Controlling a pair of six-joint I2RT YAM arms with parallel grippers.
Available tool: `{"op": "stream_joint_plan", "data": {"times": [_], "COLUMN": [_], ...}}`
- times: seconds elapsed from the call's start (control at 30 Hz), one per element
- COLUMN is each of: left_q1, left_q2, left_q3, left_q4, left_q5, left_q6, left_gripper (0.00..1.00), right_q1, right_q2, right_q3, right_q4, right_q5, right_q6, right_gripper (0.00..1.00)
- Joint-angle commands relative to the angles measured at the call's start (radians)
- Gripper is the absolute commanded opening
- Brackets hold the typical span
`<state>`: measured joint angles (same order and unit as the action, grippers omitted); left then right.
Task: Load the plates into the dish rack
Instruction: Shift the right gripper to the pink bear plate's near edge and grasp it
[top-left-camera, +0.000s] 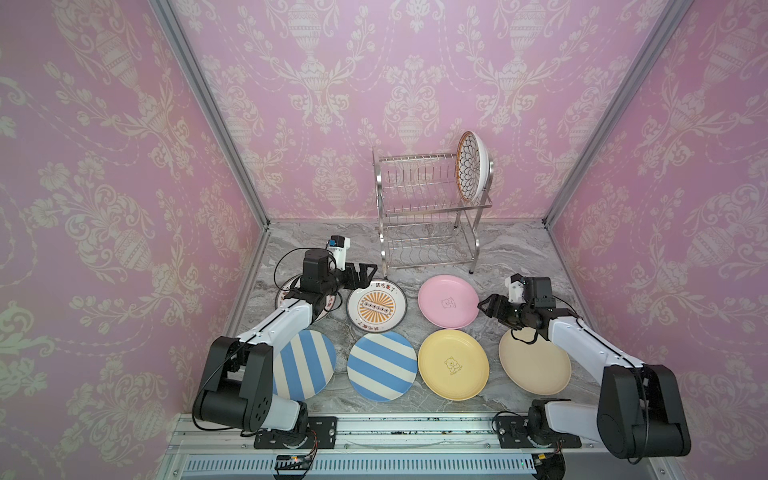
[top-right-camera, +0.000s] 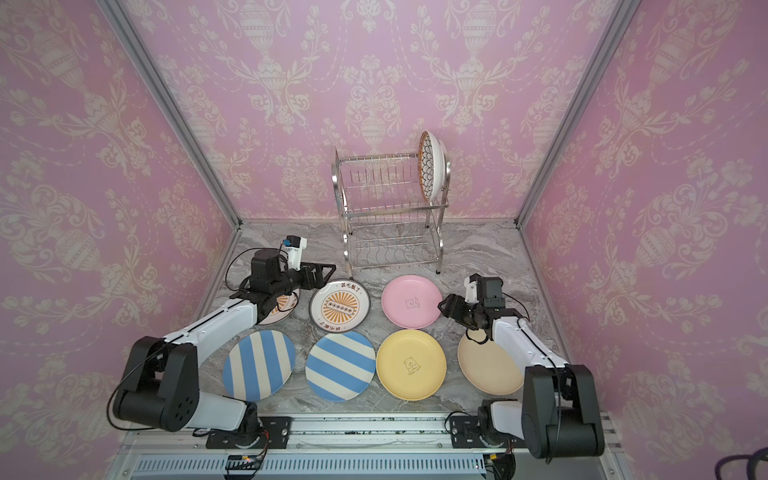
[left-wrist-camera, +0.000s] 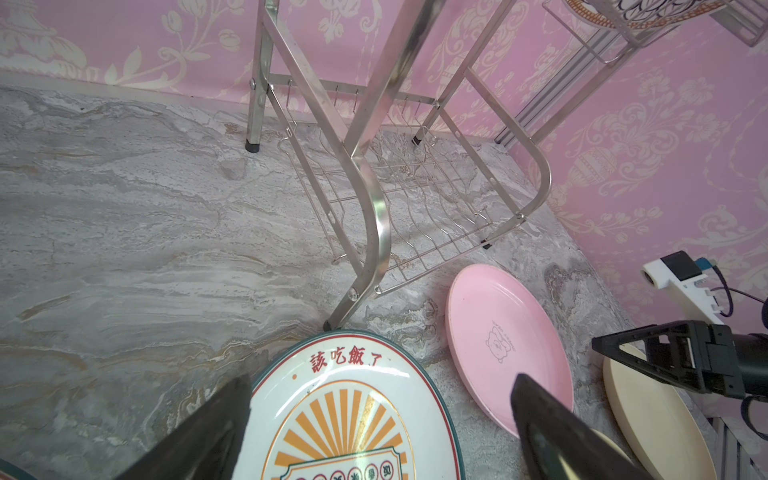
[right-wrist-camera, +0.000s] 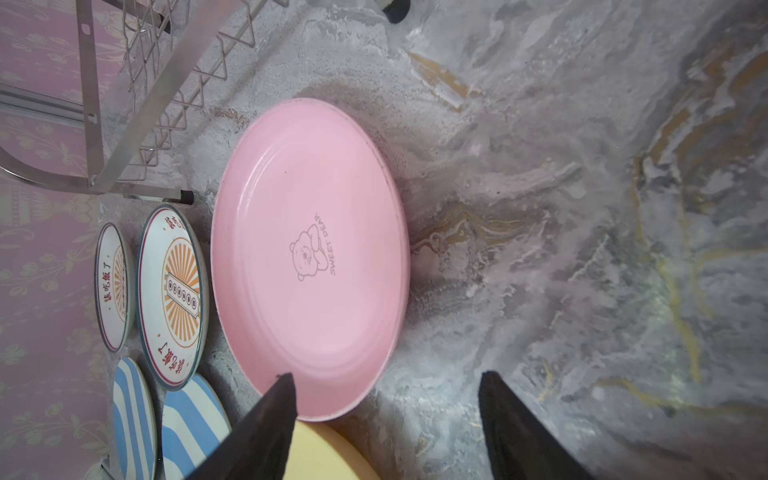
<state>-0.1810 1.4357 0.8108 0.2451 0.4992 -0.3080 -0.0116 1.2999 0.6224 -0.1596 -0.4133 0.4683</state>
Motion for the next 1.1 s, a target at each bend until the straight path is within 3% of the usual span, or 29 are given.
{"op": "stream_joint_plan", "data": {"times": [0.0,0.33,0.67,1.07], "left_q1": [-0.009,-0.012,-0.013,-0.012], "left_q2": [-0.024,-0.019,-0.014,-0.011], "left_q3": [0.032,0.043,0.055,0.082], "left_q4": [-0.026,-0.015,-0.004,0.001], "left_q5": [0.006,0.018,0.021,0.016], "left_q6": [0.029,0.027,0.024,0.038], "left_gripper": [0.99,0.99,0.99,0.99], "right_q1": [-0.003,0.002,0.053,0.083], "right_q2": [0.057,0.173,0.284,0.308], "right_q3": [-0.034,-0.038,0.011,0.030], "right_q4": [0.106,0.238,0.274,0.308], "right_q5": [-0.025,-0.051,0.014,0.047], "right_q6": [0.019,0.056,0.058,0.095], "right_gripper": [0.69,0.62,0.54,0.42]}}
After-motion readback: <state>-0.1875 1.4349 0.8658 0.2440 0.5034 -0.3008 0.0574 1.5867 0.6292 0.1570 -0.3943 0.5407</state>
